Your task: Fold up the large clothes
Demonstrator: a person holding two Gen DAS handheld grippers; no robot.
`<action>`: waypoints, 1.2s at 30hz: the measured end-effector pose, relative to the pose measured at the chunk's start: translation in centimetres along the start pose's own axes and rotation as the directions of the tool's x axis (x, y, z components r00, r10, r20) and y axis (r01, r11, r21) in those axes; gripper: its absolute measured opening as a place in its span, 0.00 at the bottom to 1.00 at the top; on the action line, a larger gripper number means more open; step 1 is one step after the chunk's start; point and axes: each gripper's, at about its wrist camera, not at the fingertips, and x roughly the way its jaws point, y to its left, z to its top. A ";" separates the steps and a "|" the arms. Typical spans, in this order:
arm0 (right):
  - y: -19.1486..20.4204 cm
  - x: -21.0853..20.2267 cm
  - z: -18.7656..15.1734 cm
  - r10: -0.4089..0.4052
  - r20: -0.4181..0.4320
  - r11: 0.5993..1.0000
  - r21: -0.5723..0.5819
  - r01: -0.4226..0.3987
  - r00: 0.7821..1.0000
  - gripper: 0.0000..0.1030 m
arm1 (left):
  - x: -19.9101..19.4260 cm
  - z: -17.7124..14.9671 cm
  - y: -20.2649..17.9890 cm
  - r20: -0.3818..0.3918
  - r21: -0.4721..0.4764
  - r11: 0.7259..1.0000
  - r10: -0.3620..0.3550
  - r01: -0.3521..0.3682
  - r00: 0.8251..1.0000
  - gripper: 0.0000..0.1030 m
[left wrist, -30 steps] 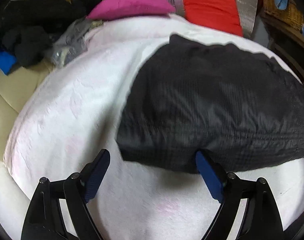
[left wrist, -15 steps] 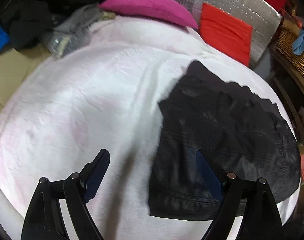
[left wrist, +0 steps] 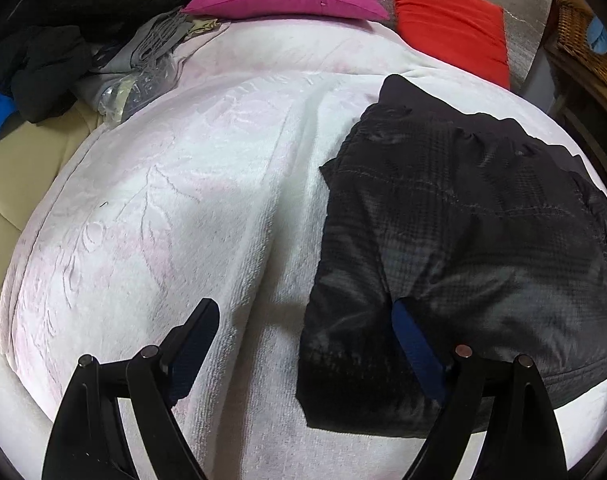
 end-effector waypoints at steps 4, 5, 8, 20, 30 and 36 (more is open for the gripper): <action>-0.2 -3.6 -0.9 0.046 0.108 0.999 0.008 -0.047 0.993 0.64 | -1.8 -0.5 0.9 0.043 -0.019 1.000 0.000 0.001 0.999 0.86; 0.2 -5.1 -1.4 0.073 0.159 0.997 -0.025 -0.070 0.985 0.64 | -2.4 -0.6 1.1 0.071 -0.020 1.000 0.001 0.001 0.997 0.86; 1.6 -8.0 -3.2 0.162 0.224 0.983 -0.118 -0.138 0.961 0.64 | -5.0 -0.8 1.2 0.188 -0.002 1.000 -0.014 0.014 0.982 0.86; 4.6 -3.9 -5.5 0.045 0.045 0.987 -0.159 -0.037 0.998 0.64 | -3.1 -1.7 -0.5 0.061 0.102 0.994 0.032 -0.039 0.998 0.86; 8.8 -12.3 -10.8 0.040 0.178 0.969 -0.246 0.005 0.983 0.65 | -14.8 -7.6 -1.5 0.240 0.070 0.996 0.035 -0.053 0.970 0.86; 13.3 -17.4 -16.2 -0.053 0.260 0.946 -0.298 0.132 0.964 0.65 | -20.9 -9.5 -2.3 0.291 0.025 0.995 0.085 -0.096 0.953 0.86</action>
